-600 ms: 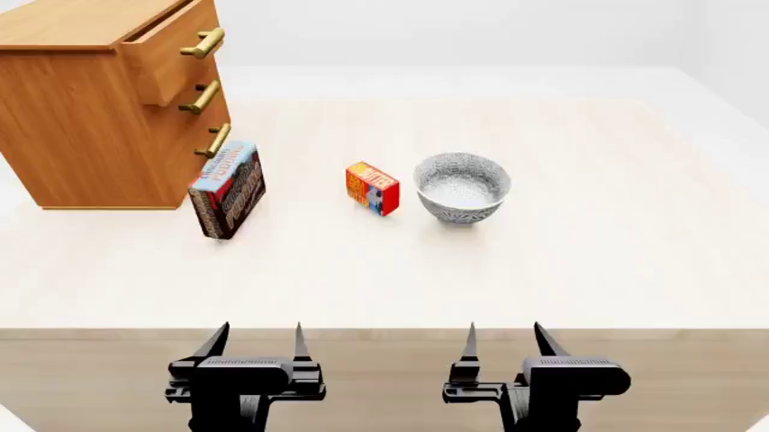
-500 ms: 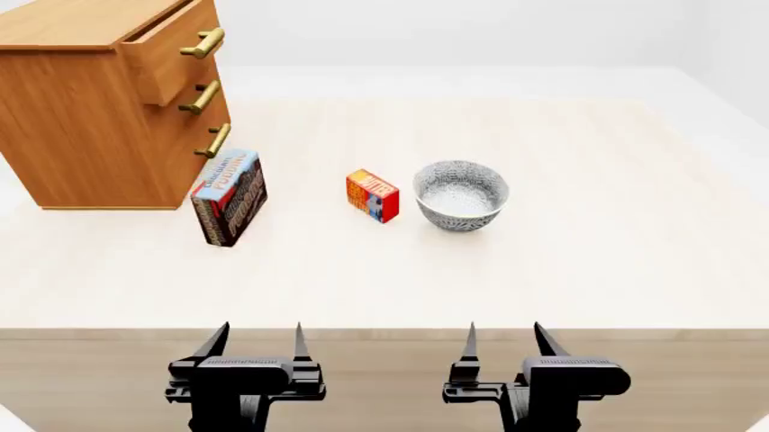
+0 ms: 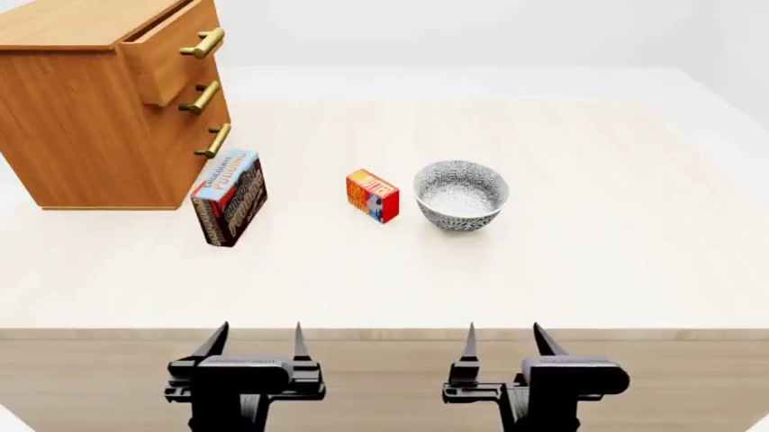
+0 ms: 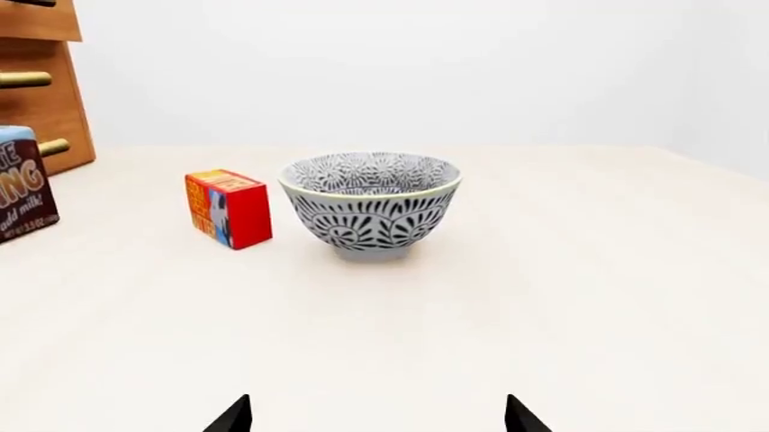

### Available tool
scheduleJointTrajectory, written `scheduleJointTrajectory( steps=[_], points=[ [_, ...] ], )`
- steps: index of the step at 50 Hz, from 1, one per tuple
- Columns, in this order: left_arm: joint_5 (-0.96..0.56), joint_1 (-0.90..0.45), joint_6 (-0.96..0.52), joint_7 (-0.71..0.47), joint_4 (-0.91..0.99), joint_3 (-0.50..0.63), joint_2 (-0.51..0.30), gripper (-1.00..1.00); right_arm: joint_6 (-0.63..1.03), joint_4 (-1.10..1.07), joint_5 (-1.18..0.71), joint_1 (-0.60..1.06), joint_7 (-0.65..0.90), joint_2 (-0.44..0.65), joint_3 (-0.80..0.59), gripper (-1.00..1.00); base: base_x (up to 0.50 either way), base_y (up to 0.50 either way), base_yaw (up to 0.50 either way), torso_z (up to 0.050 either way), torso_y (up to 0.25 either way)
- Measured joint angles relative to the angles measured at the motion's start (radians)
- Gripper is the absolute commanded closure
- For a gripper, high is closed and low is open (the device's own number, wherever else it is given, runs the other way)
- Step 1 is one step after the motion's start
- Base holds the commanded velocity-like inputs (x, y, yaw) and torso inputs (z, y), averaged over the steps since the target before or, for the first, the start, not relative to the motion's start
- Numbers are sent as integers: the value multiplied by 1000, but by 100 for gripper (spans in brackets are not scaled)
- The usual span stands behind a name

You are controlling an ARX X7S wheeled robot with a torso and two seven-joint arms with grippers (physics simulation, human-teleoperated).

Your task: Put the butter at the back in the top drawer of the cabinet and close it.

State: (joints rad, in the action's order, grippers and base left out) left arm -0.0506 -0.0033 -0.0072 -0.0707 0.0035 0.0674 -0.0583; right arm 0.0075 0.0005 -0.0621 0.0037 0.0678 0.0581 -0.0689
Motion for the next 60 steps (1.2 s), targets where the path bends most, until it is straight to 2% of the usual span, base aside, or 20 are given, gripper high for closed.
scheduleJointTrajectory(
  steps=[6,27,45,60],
  points=[
    [-7,6,-22,-18,48,4,-13,-100,22,-35,-21,-4,10,12,-2,-100,0,0,0,0,0],
    [-22,85,-175,-68,424,12,-73,-100,219,-388,-39,-55,61,71,-37,-100,0,0,0,0,0],
    [-20,122,-210,-94,546,28,-102,-100,256,-536,-26,-100,88,107,-64,-100,0,0,0,0,0],
    [-27,129,-220,-105,571,44,-114,-100,260,-565,-22,-110,101,122,-82,-100,0,500,0,0,0]
  ],
)
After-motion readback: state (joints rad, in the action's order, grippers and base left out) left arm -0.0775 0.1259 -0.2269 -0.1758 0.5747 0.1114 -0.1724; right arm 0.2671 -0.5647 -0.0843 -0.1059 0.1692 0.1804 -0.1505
